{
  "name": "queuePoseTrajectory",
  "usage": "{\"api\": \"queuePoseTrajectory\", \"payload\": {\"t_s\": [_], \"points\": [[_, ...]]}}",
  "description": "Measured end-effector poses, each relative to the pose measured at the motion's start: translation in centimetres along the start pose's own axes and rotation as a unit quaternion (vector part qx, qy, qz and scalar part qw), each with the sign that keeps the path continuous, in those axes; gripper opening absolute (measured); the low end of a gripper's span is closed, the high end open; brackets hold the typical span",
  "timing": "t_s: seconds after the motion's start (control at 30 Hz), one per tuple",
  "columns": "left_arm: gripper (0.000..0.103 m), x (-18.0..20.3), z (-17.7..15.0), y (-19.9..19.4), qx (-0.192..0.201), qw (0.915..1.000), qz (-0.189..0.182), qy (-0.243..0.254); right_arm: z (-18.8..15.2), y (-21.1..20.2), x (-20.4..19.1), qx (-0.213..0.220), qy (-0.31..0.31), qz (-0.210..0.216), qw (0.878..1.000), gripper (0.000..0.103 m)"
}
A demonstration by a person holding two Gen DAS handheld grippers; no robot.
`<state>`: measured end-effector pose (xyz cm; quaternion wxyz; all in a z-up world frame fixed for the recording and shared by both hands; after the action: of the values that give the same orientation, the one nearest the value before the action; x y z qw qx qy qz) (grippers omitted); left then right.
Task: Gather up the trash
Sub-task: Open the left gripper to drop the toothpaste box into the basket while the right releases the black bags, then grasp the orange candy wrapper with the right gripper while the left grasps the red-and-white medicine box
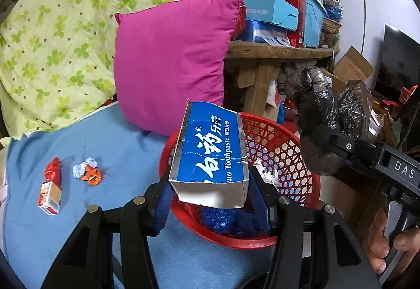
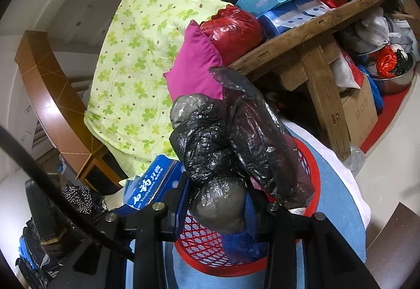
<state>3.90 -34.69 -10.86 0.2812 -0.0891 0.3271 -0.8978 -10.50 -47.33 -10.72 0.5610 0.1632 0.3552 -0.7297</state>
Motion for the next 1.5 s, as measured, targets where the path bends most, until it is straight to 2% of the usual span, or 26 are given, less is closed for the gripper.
{"api": "queuePoseTrajectory", "payload": {"t_s": [0.3, 0.4, 0.47, 0.6, 0.87, 1.0, 1.13, 1.23, 1.37, 1.5], "points": [[0.062, 0.4, 0.0, 0.0, 0.015, 0.9995, -0.024, 0.011, 0.1, 1.1, 0.5, -0.009, 0.020, 0.001, 1.000, 0.041], [0.062, -0.2, -0.2, -0.1, 0.017, 0.9996, -0.022, 0.008, 0.2, 1.7, 0.4, -0.013, 0.031, 0.003, 0.999, 0.057], [0.062, -1.0, -0.4, -0.1, 0.016, 0.9997, -0.018, 0.002, 0.2, 1.9, 0.2, -0.013, 0.030, 0.006, 0.999, 0.057], [0.062, -3.0, -1.0, -0.5, 0.020, 0.9998, 0.000, -0.009, 0.0, 2.7, -0.9, -0.018, 0.018, 0.011, 1.000, 0.057], [0.065, -9.9, -4.0, -2.3, 0.025, 0.9960, 0.075, -0.042, -0.8, 4.3, -4.6, -0.026, -0.018, 0.029, 0.999, 0.057], [0.065, -14.4, -6.1, -3.3, 0.022, 0.9904, 0.118, -0.068, -1.3, 5.7, -7.8, -0.035, -0.048, 0.046, 0.997, 0.057], [0.066, -19.8, -8.7, -4.4, 0.016, 0.9793, 0.169, -0.110, -2.3, 7.7, -11.7, -0.051, -0.083, 0.069, 0.993, 0.057], [0.066, -23.3, -10.2, -4.9, 0.014, 0.9709, 0.194, -0.139, -3.2, 9.6, -14.5, -0.067, -0.109, 0.083, 0.988, 0.057], [0.066, -27.7, -11.8, -5.0, 0.012, 0.9586, 0.220, -0.181, -5.0, 12.7, -17.7, -0.090, -0.146, 0.096, 0.980, 0.057], [0.066, -30.7, -12.4, -3.6, 0.008, 0.9515, 0.231, -0.203, -7.3, 17.8, -19.5, -0.131, -0.174, 0.099, 0.971, 0.057]]}}
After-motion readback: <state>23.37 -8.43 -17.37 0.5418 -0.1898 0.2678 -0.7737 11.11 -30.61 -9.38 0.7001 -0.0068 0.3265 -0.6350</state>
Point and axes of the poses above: each gripper's, at about its wrist camera, not at the fingertips, and y roughly the way its jaws point, x to its right, z to its top, the point moved 4 cm from there along y, roughly the way its jaws point, and after that the axes turned 1 degree about -x, right-handed, at the moved point
